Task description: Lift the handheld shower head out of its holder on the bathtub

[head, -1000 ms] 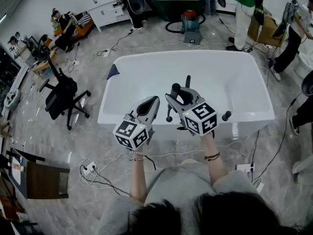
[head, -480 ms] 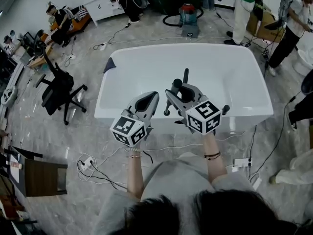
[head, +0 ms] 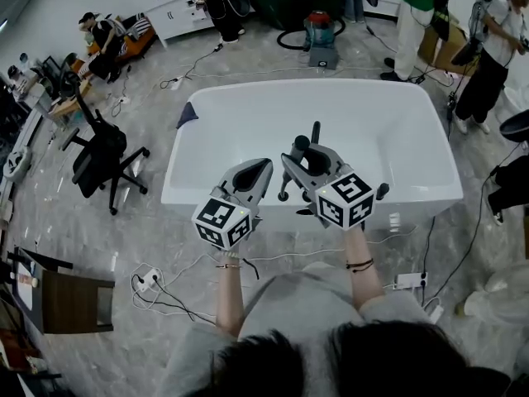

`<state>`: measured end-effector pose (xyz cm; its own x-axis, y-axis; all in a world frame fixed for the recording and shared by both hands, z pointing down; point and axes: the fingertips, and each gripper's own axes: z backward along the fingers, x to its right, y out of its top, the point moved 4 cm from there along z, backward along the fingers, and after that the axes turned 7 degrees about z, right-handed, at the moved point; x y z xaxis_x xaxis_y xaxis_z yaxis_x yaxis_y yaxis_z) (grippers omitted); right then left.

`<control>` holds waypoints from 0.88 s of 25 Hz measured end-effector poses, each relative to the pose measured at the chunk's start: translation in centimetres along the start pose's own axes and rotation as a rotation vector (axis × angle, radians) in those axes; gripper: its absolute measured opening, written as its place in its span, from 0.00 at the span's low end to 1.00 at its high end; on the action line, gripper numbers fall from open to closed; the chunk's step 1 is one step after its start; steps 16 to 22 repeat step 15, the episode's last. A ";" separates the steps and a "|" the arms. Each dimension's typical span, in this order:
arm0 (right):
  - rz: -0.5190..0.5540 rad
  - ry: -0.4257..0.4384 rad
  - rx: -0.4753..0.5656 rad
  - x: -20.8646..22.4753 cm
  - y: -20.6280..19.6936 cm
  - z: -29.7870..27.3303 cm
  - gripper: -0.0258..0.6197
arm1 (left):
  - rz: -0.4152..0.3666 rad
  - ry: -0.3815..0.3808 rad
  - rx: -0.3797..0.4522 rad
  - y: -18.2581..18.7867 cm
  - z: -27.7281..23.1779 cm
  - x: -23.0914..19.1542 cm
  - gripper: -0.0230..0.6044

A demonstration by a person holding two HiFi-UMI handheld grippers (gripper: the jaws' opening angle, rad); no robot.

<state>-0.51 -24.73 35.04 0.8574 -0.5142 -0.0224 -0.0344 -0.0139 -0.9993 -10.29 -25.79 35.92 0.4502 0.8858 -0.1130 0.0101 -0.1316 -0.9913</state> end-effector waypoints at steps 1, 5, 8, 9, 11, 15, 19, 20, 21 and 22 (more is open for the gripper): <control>-0.001 0.001 0.001 0.0 0.0 -0.1 0.24 | -0.001 -0.002 0.001 0.0 -0.1 0.0 0.05; -0.003 0.010 0.001 0.3 0.1 -0.4 0.24 | 0.004 -0.003 0.008 0.3 -0.2 -0.2 0.05; -0.012 0.011 -0.003 0.6 0.0 -0.2 0.25 | 0.004 0.003 0.004 0.2 -0.4 -0.1 0.05; -0.014 0.010 -0.004 0.7 0.0 -0.1 0.24 | 0.004 0.007 -0.001 0.1 -0.4 -0.1 0.05; -0.018 0.009 -0.002 1.0 -0.1 0.0 0.25 | 0.005 0.012 -0.006 0.0 -0.5 -0.1 0.05; -0.031 0.010 0.007 1.3 -0.1 -0.3 0.24 | 0.010 0.017 0.002 0.1 -0.6 -0.5 0.05; -0.031 0.010 0.007 1.3 -0.1 -0.3 0.24 | 0.010 0.017 0.002 0.1 -0.6 -0.5 0.05; -0.031 0.010 0.007 1.3 -0.1 -0.3 0.24 | 0.010 0.017 0.002 0.1 -0.6 -0.5 0.05; -0.031 0.010 0.007 1.3 -0.1 -0.3 0.24 | 0.010 0.017 0.002 0.1 -0.6 -0.5 0.05; -0.031 0.010 0.007 1.3 -0.1 -0.3 0.24 | 0.010 0.017 0.002 0.1 -0.6 -0.5 0.05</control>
